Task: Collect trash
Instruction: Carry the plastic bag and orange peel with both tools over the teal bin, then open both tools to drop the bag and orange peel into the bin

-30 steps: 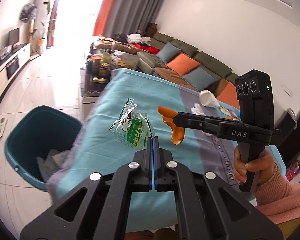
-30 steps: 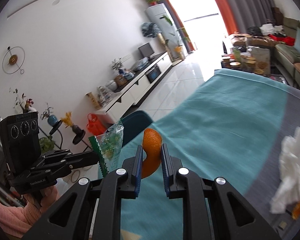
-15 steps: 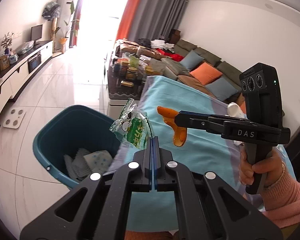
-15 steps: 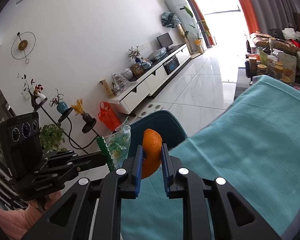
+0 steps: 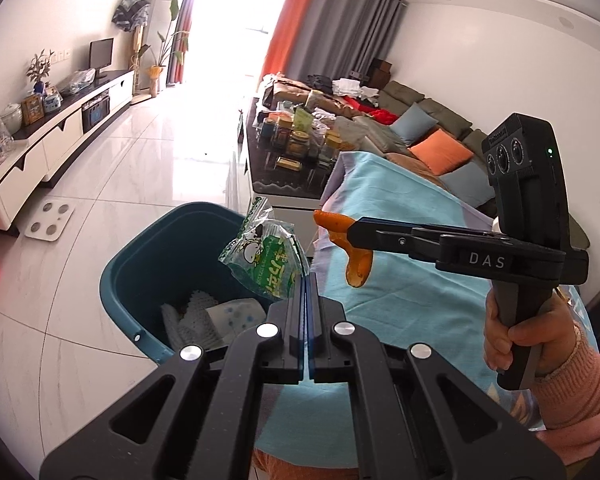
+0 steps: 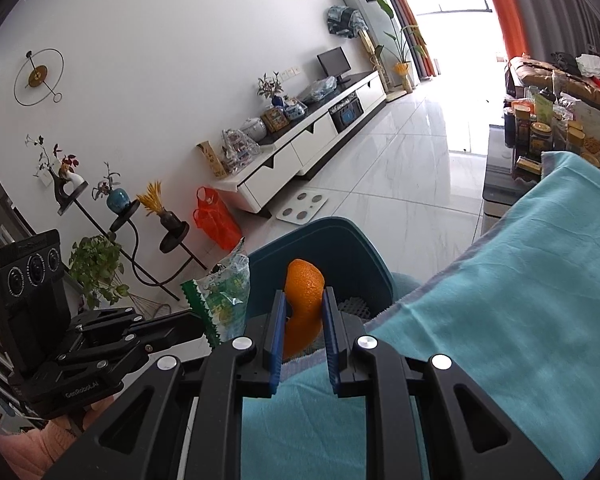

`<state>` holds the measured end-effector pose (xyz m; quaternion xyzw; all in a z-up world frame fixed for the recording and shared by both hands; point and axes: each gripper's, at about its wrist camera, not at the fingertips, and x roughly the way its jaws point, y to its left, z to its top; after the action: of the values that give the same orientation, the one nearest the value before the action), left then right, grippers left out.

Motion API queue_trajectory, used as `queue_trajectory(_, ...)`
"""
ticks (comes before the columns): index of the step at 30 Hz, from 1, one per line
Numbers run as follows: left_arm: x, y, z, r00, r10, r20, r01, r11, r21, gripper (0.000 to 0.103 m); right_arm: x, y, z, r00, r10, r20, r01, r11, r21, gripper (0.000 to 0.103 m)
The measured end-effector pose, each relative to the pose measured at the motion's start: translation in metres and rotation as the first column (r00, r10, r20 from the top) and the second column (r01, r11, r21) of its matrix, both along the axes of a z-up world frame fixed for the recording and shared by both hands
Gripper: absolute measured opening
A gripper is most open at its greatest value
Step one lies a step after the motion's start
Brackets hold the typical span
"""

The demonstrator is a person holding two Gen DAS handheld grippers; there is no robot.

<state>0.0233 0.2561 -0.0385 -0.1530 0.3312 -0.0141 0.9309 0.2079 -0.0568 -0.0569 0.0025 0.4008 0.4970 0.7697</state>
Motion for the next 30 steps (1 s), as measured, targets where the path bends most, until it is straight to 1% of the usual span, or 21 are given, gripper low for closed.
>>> queue_trajectory(18, 0.025, 0.022, -0.029, 0.995, 0.057, -0.079, -0.059, 0.998, -0.015, 0.001, 0.021, 0.052, -0.032, 0.999, -0.018, -0.041, 0.013, 0.991, -0.131, 0.017)
queue_trajectory(24, 0.036, 0.029, -0.042, 0.99, 0.084, -0.116, -0.088, 0.996, -0.027, 0.001, 0.021, 0.06, -0.038, 0.998, -0.018, -0.058, 0.009, 0.989, -0.146, 0.021)
queue_trajectory(26, 0.04, 0.031, -0.047, 0.988, 0.093, -0.127, -0.097, 0.995, -0.028, 0.003, 0.021, 0.06, -0.037, 0.998, -0.017, -0.057, 0.009, 0.99, -0.143, 0.021)
queue_trajectory(28, 0.043, 0.032, -0.052, 0.986, 0.106, -0.132, -0.111, 0.993, -0.026, 0.011, 0.02, 0.058, -0.037, 0.998, -0.019, -0.06, 0.011, 0.99, -0.138, 0.021)
queue_trajectory(30, 0.047, 0.035, -0.058, 0.983, 0.119, -0.142, -0.125, 0.992, -0.029, 0.013, 0.02, 0.055, -0.037, 0.998, -0.019, -0.065, 0.01, 0.991, -0.132, 0.021)
